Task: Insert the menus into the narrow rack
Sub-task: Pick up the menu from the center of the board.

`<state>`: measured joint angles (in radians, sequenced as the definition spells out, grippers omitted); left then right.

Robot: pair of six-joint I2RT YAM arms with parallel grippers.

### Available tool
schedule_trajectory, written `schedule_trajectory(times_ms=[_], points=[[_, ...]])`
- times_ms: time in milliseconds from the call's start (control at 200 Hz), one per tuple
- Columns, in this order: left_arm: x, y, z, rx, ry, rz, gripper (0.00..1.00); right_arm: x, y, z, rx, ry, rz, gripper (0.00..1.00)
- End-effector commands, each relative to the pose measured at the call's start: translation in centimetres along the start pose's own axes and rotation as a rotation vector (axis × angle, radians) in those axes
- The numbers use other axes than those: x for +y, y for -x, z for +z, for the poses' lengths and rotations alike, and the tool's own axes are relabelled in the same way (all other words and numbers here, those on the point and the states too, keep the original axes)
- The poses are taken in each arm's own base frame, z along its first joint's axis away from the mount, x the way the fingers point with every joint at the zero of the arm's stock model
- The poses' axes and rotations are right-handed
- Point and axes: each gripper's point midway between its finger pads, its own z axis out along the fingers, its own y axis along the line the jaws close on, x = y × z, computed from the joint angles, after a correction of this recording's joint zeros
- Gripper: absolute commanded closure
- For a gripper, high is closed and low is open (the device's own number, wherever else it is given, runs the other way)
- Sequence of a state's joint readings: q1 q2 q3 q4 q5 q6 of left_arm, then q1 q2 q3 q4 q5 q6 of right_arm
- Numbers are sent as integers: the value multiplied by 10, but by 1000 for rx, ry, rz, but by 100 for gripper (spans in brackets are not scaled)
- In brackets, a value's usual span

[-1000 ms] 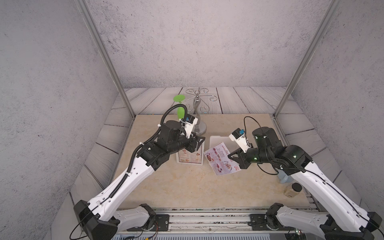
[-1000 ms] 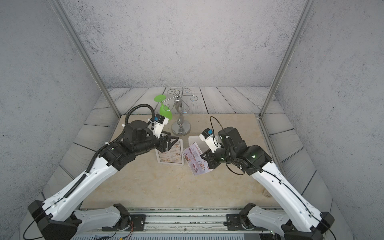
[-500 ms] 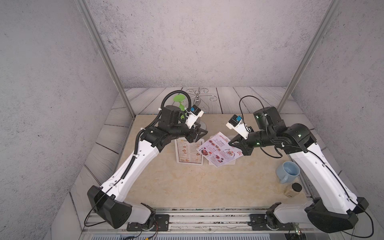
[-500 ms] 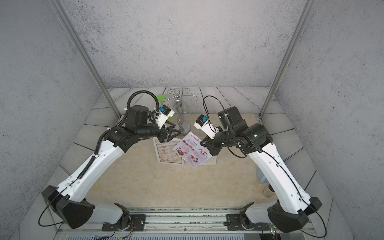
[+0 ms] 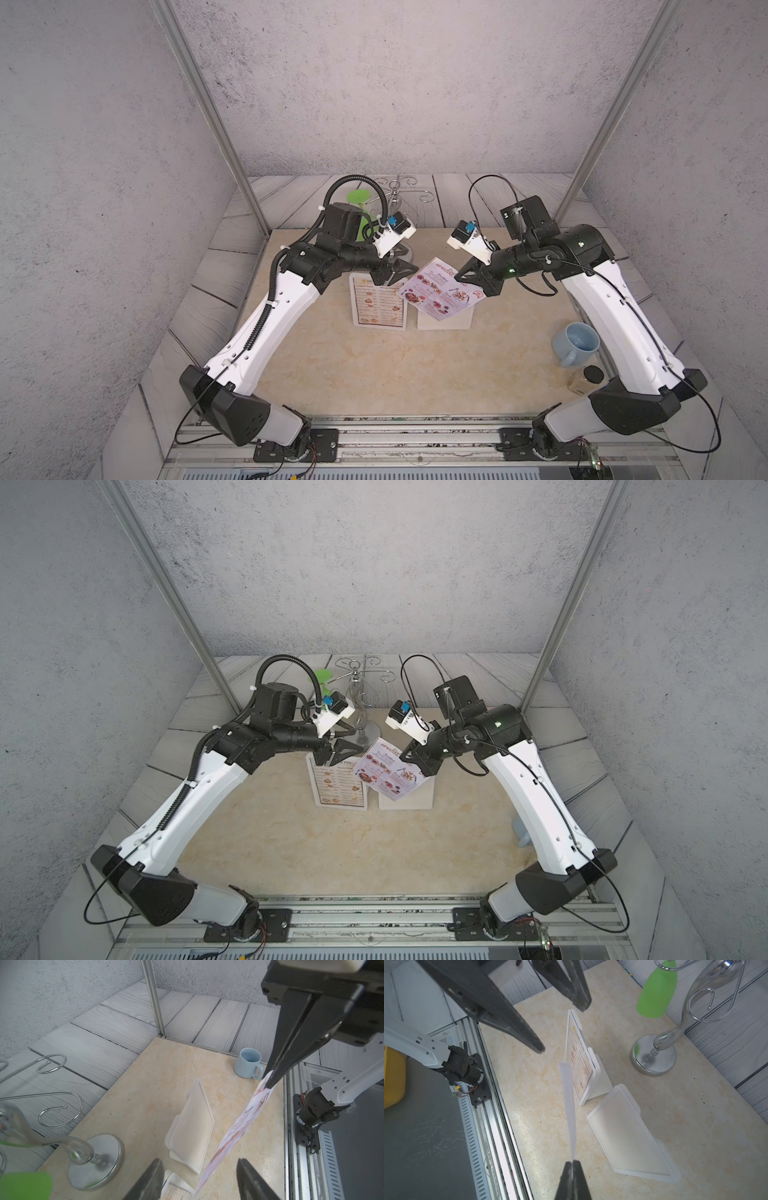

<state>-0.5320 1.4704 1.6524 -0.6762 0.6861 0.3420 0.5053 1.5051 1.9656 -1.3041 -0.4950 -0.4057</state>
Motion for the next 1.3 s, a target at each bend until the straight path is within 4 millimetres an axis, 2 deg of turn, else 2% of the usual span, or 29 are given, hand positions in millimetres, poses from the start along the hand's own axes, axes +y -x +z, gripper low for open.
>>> schedule_trajectory(times_ms=[0,225,425,811,936,1296], points=[[-2,1,1,9,-41,43,40,4,4,-2,-10,50,-37,100],[0,-5,16,27,-90,18,41,-1,15,1,-39,68,-72,100],[-3,-23,26,67,-140,-12,43,-11,24,4,-67,63,-91,100],[-10,-31,34,77,-210,-30,53,-24,25,6,-105,40,-91,100],[-11,-30,33,79,-214,-25,59,-29,23,7,-106,42,-75,100],[-11,-33,31,108,-212,-22,84,-34,26,6,-151,62,-47,100]])
